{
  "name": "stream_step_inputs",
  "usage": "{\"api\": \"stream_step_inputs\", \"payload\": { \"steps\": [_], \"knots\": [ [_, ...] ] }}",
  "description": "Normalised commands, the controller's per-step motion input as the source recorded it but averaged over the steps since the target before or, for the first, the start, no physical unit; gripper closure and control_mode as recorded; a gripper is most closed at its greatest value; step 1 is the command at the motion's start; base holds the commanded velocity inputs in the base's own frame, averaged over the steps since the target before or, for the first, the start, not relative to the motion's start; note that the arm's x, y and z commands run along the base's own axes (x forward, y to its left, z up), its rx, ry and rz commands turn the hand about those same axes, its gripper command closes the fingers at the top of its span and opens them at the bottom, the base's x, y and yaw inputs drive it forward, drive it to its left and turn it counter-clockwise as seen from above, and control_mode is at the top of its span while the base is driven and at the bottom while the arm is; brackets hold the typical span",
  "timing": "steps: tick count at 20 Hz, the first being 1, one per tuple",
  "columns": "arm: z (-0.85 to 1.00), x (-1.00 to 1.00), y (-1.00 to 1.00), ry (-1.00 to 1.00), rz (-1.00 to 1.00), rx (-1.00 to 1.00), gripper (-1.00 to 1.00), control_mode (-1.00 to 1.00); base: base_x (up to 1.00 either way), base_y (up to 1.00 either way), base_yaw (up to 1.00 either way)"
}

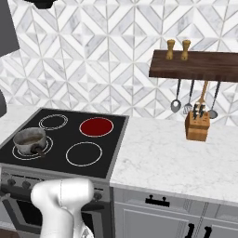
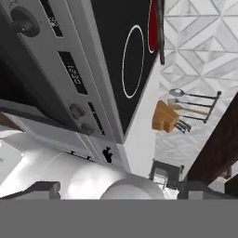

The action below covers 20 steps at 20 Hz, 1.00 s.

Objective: Turn off the rear right burner of the stove.

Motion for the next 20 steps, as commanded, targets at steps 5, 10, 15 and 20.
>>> {"api": "stream_step_inputs", "payload": {
  "steps": [5, 10, 15, 20],
  "knots": [
    [-0.57, -0.05, 1.00, -0.05, -0.04, -0.11, -1.00, -1.00, 0.00, 0.00, 0.00],
    [-0.37, -0.14, 0.31, -0.24, -0.06, 0.36, -1.00, -1.00, 0.00, 0.00, 0.00],
    [-0.34, -0.13, 0.00, -0.25, -0.02, 0.48, -1.00, -1.00, 0.00, 0.00, 0.00],
    [-0.18, -0.02, -0.05, -0.40, 0.00, 0.31, -1.00, -1.00, 0.00, 0.00, 0.00]
  ]
}}
